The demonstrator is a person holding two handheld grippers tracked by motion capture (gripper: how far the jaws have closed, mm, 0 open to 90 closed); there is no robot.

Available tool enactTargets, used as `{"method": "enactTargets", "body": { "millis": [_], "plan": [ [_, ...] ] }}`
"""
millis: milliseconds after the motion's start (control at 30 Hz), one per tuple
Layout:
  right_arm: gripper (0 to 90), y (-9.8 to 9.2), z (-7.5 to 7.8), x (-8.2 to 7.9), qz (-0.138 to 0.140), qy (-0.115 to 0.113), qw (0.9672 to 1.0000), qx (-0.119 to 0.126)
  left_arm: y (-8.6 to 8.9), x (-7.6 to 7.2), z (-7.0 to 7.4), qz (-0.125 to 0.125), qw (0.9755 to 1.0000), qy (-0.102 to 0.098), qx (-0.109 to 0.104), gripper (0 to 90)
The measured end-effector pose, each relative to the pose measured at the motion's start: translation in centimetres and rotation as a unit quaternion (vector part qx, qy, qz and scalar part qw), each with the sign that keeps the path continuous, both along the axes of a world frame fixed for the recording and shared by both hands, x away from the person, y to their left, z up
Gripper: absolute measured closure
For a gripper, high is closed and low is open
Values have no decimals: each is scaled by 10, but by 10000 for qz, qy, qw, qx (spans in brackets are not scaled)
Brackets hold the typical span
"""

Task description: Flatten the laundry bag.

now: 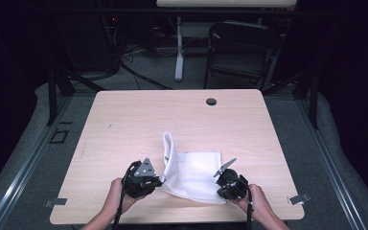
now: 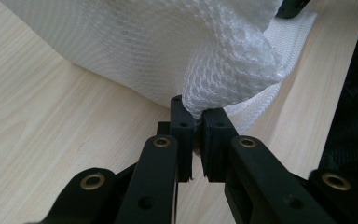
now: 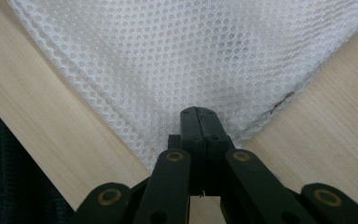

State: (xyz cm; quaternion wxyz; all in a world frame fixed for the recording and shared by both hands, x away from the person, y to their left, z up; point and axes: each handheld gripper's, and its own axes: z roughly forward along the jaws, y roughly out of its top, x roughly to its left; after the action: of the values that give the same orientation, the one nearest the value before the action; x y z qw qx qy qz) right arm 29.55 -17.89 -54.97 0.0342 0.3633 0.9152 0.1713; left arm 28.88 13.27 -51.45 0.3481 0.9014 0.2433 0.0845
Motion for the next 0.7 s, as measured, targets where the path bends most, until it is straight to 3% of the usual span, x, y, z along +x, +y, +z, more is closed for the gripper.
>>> {"method": "enactTargets", "body": {
  "millis": [500,600,700],
  "plan": [
    [900,-5,1,-1,-76,18,9999,-79,-1,0,-5,-16,9996,223,167,840],
    [900,-6,2,0,-14,6,9997,-236,-1,-1,-5,-57,9994,305,167,835],
    [900,-7,1,0,-118,11,9999,-115,3,0,-7,-9,9989,422,199,828]
  ]
}}
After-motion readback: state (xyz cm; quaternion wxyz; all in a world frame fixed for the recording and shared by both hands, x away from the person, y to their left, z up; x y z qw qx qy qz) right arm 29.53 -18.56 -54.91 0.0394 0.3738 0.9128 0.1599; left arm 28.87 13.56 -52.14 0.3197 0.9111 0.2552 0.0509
